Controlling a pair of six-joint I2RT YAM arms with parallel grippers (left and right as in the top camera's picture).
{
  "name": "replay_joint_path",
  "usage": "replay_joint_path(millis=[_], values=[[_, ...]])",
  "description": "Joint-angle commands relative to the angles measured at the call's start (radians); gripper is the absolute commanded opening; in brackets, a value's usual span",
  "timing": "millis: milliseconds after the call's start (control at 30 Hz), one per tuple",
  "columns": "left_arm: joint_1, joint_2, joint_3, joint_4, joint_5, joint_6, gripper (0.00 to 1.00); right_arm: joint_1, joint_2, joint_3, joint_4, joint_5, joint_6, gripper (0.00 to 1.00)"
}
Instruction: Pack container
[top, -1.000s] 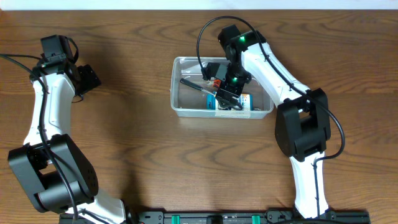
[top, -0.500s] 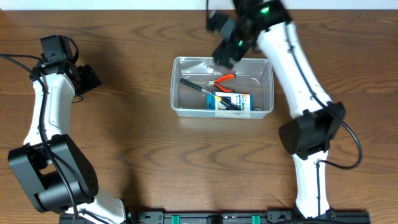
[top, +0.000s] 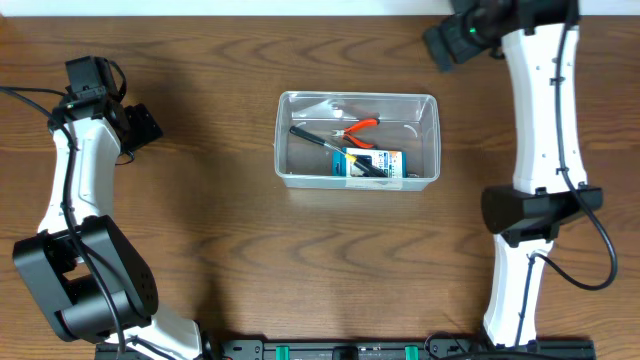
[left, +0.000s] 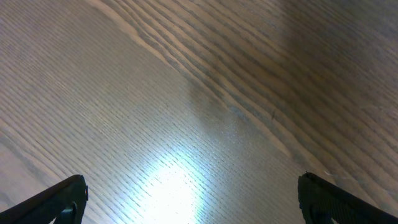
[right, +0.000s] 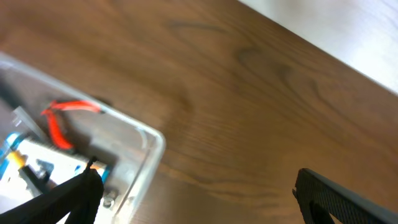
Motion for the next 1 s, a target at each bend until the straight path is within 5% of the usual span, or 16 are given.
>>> replay_joint_path(millis=[0, 767, 967], values=[[0.002, 0.009, 0.022, -0.003, -0.012, -0.002, 0.98, -0.033, -0.01, 0.012, 0.003, 0.035, 0.15, 0.99], [0.002, 0.009, 0.022, -0.003, -0.012, -0.002, 0.98, -0.05, -0.012, 0.011, -0.002, 0.035, 0.165, 0.99], [0.002, 0.009, 0.022, -0.003, -0.012, -0.002, 0.98, -0.034, -0.192, 0.011, -0.004, 0.035, 0.165, 0.99]])
